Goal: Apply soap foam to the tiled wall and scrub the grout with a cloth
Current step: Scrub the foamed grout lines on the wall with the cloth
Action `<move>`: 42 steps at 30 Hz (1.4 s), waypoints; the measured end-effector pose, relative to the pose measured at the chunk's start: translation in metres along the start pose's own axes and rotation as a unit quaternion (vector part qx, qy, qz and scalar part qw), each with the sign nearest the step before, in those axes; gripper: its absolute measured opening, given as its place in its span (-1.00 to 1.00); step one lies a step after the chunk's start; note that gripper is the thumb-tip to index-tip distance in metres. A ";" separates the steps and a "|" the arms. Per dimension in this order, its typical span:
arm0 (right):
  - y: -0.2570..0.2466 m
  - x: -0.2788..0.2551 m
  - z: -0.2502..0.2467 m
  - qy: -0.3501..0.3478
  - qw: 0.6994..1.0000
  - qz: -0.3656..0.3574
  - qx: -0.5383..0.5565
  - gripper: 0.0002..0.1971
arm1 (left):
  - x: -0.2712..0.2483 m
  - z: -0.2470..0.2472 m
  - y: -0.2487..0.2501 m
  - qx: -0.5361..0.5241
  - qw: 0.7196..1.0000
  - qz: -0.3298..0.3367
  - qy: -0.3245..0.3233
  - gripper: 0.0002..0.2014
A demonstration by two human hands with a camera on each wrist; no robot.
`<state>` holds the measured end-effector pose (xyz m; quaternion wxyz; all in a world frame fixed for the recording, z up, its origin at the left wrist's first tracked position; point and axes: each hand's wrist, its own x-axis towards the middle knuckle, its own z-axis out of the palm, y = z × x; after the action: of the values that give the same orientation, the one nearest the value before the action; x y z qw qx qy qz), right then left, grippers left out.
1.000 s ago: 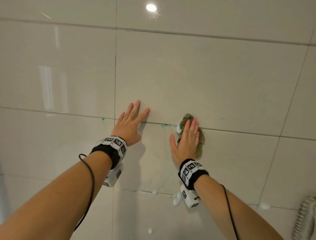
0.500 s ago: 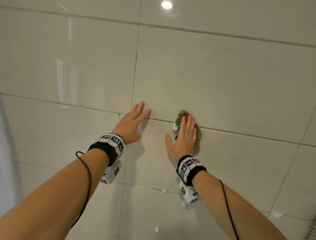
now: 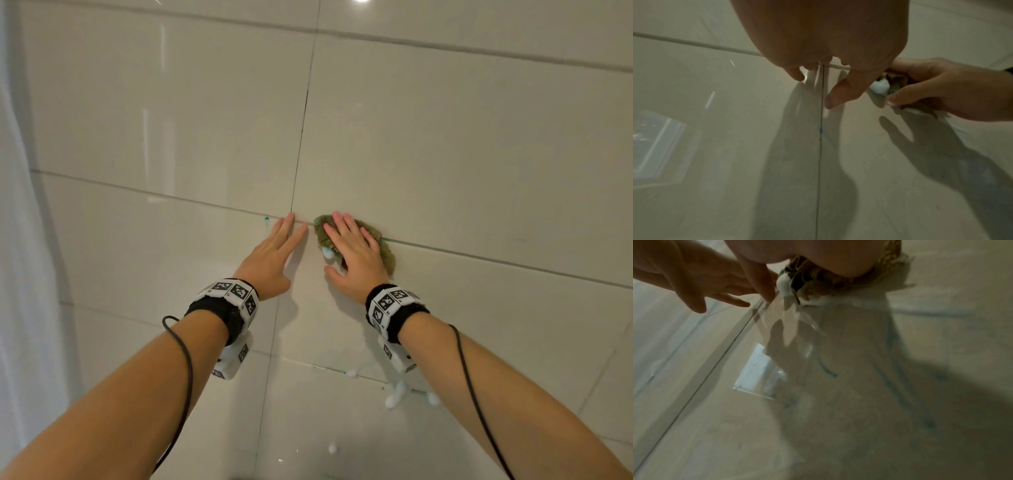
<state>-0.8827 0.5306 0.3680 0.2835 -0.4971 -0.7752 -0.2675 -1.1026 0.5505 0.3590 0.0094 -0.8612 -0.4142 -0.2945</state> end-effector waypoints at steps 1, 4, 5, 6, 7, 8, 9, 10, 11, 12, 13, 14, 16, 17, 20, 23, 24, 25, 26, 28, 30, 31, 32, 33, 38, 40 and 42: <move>0.003 -0.001 -0.001 -0.014 1.000 -0.015 -0.007 -0.19 | -0.002 0.002 -0.001 0.000 1.000 -0.001 -0.001 0.07; 0.010 -0.003 -0.003 -0.040 0.997 -0.053 -0.027 -0.24 | -0.005 0.007 0.001 -0.010 1.000 -0.008 -0.005 0.06; 0.013 -0.004 -0.004 -0.044 0.996 -0.068 -0.039 -0.26 | -0.005 0.009 0.002 -0.015 1.000 -0.011 -0.004 0.06; 0.015 -0.005 -0.004 -0.046 0.994 -0.080 -0.051 -0.26 | -0.005 0.011 0.004 -0.020 1.000 -0.012 -0.002 0.06; 0.017 -0.006 -0.004 -0.049 0.993 -0.089 -0.060 -0.28 | -0.004 0.014 0.006 -0.024 1.000 -0.012 0.000 0.07; 0.019 -0.008 -0.004 -0.052 0.992 -0.097 -0.066 -0.29 | -0.004 0.017 0.008 -0.030 0.999 -0.013 0.003 0.07; 0.020 -0.010 -0.003 -0.057 0.990 -0.106 -0.071 -0.31 | -0.004 0.019 0.010 -0.036 0.999 -0.013 0.005 0.07; 0.022 -0.012 -0.002 -0.064 0.988 -0.117 -0.075 -0.34 | -0.004 0.022 0.012 -0.041 0.999 -0.013 0.007 0.07; 0.024 -0.015 -0.001 -0.073 0.986 -0.131 -0.078 -0.37 | -0.005 0.026 0.014 -0.045 0.999 -0.015 0.008 0.08; 0.027 -0.020 0.000 -0.080 0.982 -0.148 -0.080 -0.40 | -0.005 0.029 0.017 -0.049 0.999 -0.017 0.007 0.08; 0.029 -0.027 0.002 -0.084 0.979 -0.167 -0.083 -0.44 | -0.006 0.033 0.019 -0.050 0.999 -0.019 0.005 0.08; 0.033 -0.034 0.005 -0.084 0.975 -0.185 -0.087 -0.49 | -0.006 0.036 0.022 -0.048 0.999 -0.020 0.003 0.08; 0.041 -0.051 0.013 -0.083 0.968 -0.217 -0.096 -0.56 | -0.007 0.044 0.026 -0.039 0.999 -0.024 -0.002 0.08; 0.045 -0.060 0.017 -0.087 0.965 -0.228 -0.101 -0.58 | -0.008 0.048 0.029 -0.033 0.999 -0.027 -0.004 0.08; 0.053 -0.090 0.030 -0.109 0.961 -0.235 -0.092 -0.59 | -0.011 0.060 0.037 -0.025 0.999 -0.035 -0.012 0.08; 0.063 -0.130 0.042 -0.152 0.951 -0.252 -0.098 -0.60 | -0.015 0.072 0.046 -0.022 0.999 -0.042 -0.024 0.09; 0.068 -0.144 0.046 -0.171 0.944 -0.259 -0.111 -0.59 | -0.016 0.075 0.049 -0.022 0.998 -0.046 -0.031 0.09; 0.070 -0.157 0.049 -0.190 0.940 -0.255 -0.119 -0.51 | -0.018 0.078 0.052 -0.022 0.998 -0.050 -0.039 0.10; 0.072 -0.168 0.051 -0.211 0.938 -0.246 -0.125 -0.39 | -0.019 0.081 0.054 -0.024 0.997 -0.055 -0.044 0.10; 0.080 -0.178 0.050 -0.218 0.941 -0.228 -0.126 -0.24 | -0.019 0.084 0.058 -0.031 0.996 -0.069 -0.044 0.10; 0.087 -0.168 0.040 -0.172 0.955 -0.216 -0.107 -0.19 | -0.018 0.084 0.061 -0.030 0.996 -0.076 -0.043 0.10; 0.090 -0.157 0.033 -0.144 0.961 -0.214 -0.097 -0.18 | -0.017 0.083 0.062 -0.028 0.996 -0.078 -0.045 0.10; 0.092 -0.143 0.024 -0.117 0.966 -0.213 -0.090 -0.22 | -0.017 0.082 0.062 -0.029 0.995 -0.080 -0.047 0.09; 0.091 -0.128 0.015 -0.089 0.969 -0.213 -0.088 -0.29 | -0.017 0.081 0.061 -0.032 0.995 -0.079 -0.049 0.08; 0.079 -0.081 0.004 -0.024 0.969 -0.234 -0.075 -0.54 | -0.025 0.076 0.046 -0.024 0.998 -0.056 -0.030 0.07; 0.069 -0.076 0.013 -0.025 0.966 -0.244 -0.075 -0.52 | -0.032 0.079 0.038 -0.015 0.998 -0.053 -0.025 0.07; 0.056 -0.075 0.025 -0.042 0.965 -0.247 -0.077 -0.51 | -0.039 0.085 0.029 -0.014 0.998 -0.058 -0.026 0.08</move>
<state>-0.8096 0.5213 0.3050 0.1361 -0.3211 -0.8624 -0.3670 -1.0580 0.5259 0.2754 -0.0302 -0.8431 -0.4594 -0.2779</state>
